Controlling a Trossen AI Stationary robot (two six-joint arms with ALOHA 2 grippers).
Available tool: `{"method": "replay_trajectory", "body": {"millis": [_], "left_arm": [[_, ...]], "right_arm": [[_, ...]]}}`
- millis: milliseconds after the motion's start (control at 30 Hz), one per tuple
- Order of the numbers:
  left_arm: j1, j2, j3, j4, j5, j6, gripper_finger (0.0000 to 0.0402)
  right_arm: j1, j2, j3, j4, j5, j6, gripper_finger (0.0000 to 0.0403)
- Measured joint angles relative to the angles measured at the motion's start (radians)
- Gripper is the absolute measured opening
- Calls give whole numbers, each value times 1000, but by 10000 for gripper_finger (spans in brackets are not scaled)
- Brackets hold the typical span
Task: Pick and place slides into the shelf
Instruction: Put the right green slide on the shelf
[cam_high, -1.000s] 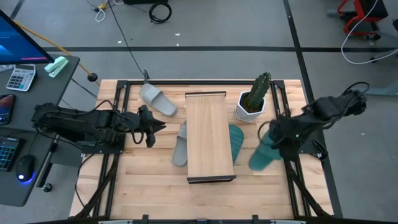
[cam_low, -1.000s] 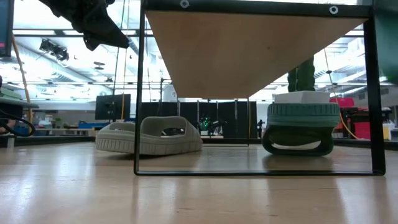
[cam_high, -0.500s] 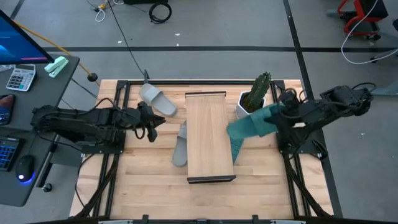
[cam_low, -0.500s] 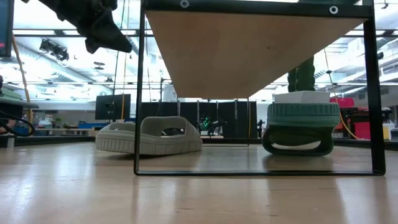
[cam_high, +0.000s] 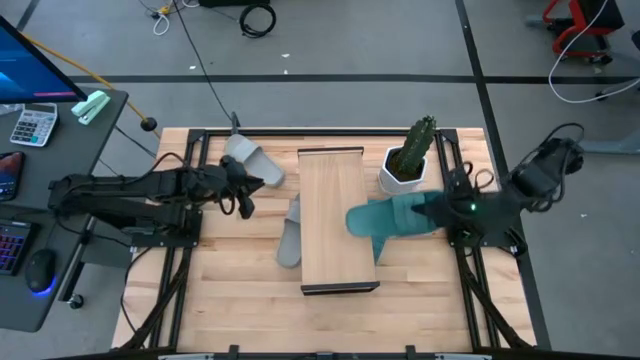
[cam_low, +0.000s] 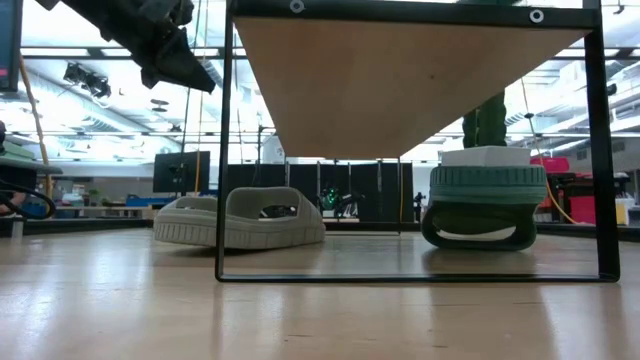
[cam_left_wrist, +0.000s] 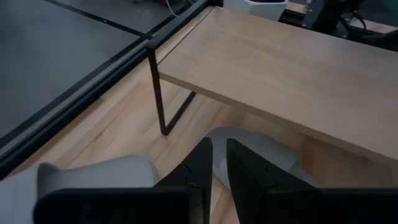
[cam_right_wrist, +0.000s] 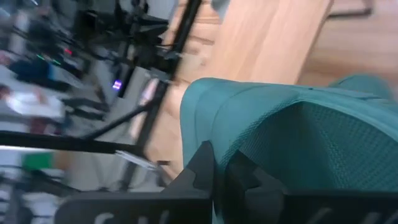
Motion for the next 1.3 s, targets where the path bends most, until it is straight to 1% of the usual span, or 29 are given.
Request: {"method": "replay_trajectory", "body": {"millis": [133, 233, 400, 500, 633, 700, 833, 967, 1100, 1233, 1300], "left_arm": [[19, 0, 0, 0, 0, 26, 42], [32, 0, 0, 2, 0, 58, 39], [50, 0, 0, 6, 0, 63, 40], [52, 0, 0, 6, 0, 62, 39], [52, 0, 0, 7, 1, 59, 32], [52, 0, 0, 7, 1, 60, 29], [52, 0, 0, 8, 1, 59, 23], [52, 0, 0, 8, 1, 58, 18], [51, 0, 0, 8, 1, 58, 20], [51, 0, 0, 8, 1, 55, 22], [51, 0, 0, 8, 1, 51, 21]], "right_arm": [[120, 2, -105, 124, 147, 151, 9], [197, 13, -174, 183, 238, 269, 9], [273, 41, -278, 272, 351, 412, 9], [287, 50, -349, 385, 407, 439, 9], [288, 51, -450, 556, 448, 415, 9], [288, 51, -490, 614, 465, 407, 9], [281, 50, -542, 681, 473, 388, 9], [271, 50, -546, 696, 454, 364, 9], [246, 50, -546, 763, 383, 289, 9], [194, 50, -546, 848, 273, 170, 9], [161, 50, -546, 870, 243, 127, 9]]}}
